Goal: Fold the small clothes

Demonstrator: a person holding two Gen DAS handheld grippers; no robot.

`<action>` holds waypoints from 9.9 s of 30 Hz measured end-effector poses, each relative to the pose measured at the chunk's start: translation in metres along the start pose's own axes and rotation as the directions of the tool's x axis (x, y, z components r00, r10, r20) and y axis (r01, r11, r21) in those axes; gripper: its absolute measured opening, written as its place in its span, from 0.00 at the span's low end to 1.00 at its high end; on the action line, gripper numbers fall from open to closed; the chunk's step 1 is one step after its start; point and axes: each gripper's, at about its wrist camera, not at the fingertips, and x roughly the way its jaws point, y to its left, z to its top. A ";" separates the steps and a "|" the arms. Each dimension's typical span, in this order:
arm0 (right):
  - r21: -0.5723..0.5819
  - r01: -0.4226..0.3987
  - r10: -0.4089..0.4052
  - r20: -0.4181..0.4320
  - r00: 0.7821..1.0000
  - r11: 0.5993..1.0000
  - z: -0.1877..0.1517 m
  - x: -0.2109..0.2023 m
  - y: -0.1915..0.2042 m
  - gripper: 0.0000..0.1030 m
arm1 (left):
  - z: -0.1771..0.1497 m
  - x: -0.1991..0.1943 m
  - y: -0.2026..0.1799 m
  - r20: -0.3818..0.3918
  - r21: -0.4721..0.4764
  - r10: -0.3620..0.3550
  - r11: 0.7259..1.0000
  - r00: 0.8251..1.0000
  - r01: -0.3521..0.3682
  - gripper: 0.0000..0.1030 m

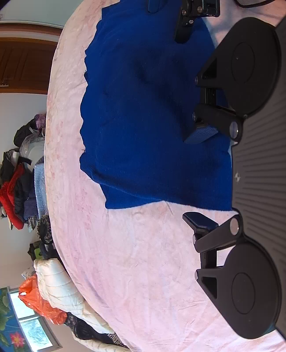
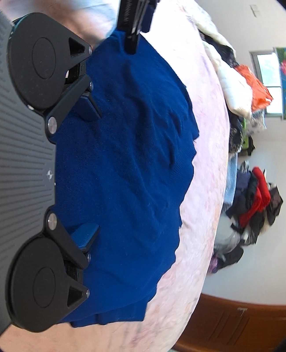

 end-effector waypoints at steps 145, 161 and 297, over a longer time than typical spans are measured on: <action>-0.616 0.277 -0.083 0.325 0.942 0.737 -0.023 0.012 0.220 0.55 | 0.118 0.177 0.090 0.075 -0.431 -0.643 0.669 0.763 0.606 0.30; -0.532 0.112 0.049 0.280 0.959 0.839 0.000 -0.016 0.174 0.05 | 0.138 0.123 0.054 0.075 -0.350 -0.473 0.812 0.878 0.467 0.09; 0.517 -0.383 0.289 0.256 0.922 0.765 0.048 0.051 -0.291 0.64 | 0.104 0.039 -0.177 0.161 0.197 -0.263 0.953 0.951 0.230 0.81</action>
